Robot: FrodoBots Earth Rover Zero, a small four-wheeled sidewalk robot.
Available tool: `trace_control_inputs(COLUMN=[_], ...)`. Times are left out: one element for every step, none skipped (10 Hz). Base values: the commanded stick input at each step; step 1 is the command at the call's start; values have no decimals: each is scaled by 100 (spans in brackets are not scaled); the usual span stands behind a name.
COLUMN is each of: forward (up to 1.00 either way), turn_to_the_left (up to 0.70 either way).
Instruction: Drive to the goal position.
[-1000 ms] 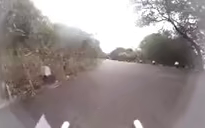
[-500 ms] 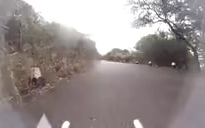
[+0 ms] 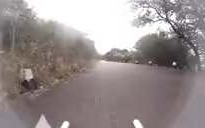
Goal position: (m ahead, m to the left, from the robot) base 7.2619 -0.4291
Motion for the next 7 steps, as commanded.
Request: trace_control_inputs(forward=[50,50,50,50,50,50,50], turn_to_the_left=[0,0,0,0,0,0,0])
